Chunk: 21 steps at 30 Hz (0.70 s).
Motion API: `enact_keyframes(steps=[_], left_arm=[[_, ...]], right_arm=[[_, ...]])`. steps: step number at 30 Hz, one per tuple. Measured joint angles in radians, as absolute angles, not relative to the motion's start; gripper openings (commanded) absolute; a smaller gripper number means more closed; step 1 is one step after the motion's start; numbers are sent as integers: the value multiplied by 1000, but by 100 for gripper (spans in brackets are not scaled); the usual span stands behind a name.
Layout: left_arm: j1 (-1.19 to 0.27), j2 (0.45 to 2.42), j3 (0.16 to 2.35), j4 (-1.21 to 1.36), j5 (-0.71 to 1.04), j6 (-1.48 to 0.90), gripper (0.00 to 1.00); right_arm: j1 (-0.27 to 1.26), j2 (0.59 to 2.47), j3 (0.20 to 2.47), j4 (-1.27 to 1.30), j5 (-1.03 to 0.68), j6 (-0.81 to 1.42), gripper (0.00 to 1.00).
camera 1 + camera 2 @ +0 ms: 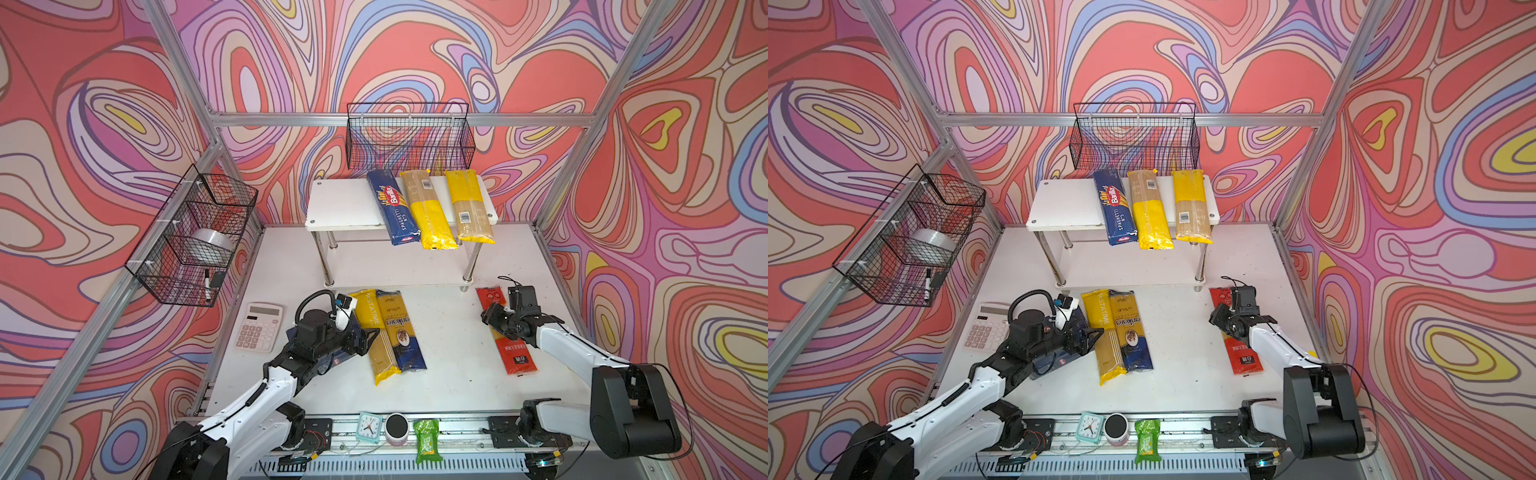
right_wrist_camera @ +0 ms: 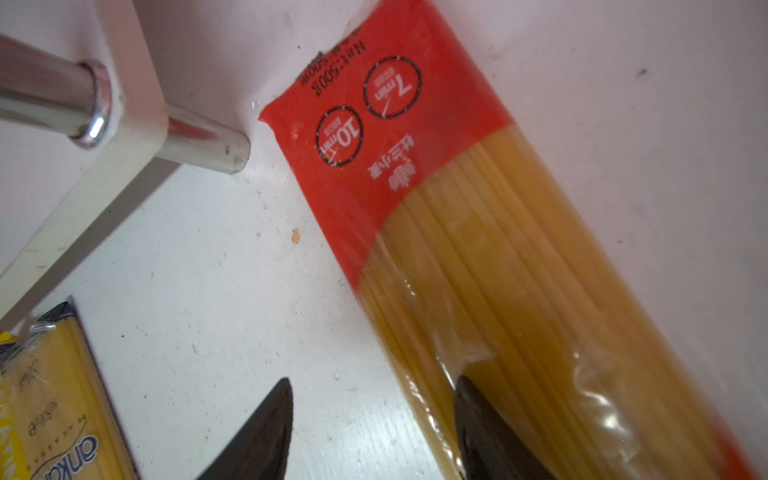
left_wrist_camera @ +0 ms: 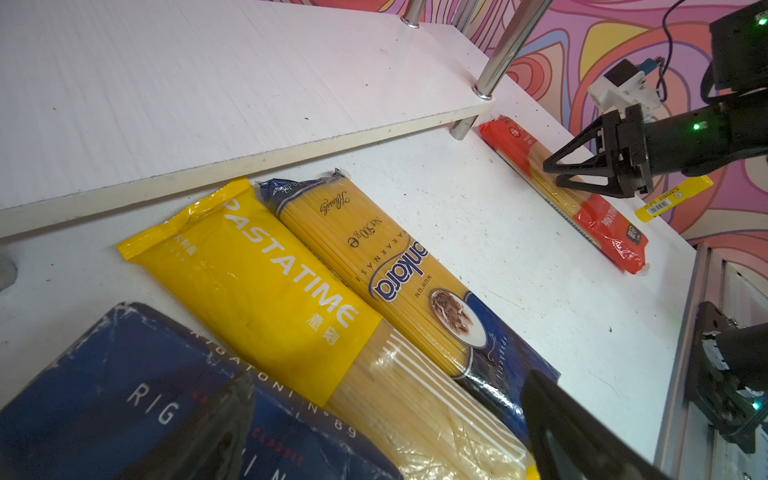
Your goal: Place and organize the pasta boxes and bags onto the shelf
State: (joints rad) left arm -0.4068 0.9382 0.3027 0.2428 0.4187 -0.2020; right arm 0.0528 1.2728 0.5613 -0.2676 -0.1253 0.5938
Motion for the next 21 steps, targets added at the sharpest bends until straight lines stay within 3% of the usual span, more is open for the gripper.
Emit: enact_keyframes(steps=[11, 14, 21], left_arm=[[-407, 939, 303, 243, 419, -202, 100], [-407, 944, 303, 243, 419, -202, 100], [-407, 944, 303, 242, 419, -202, 100]], right_arm=[[78, 1157, 463, -325, -253, 653, 67], [87, 1132, 512, -391, -213, 640, 75], [84, 1208, 659, -440, -18, 582, 81]])
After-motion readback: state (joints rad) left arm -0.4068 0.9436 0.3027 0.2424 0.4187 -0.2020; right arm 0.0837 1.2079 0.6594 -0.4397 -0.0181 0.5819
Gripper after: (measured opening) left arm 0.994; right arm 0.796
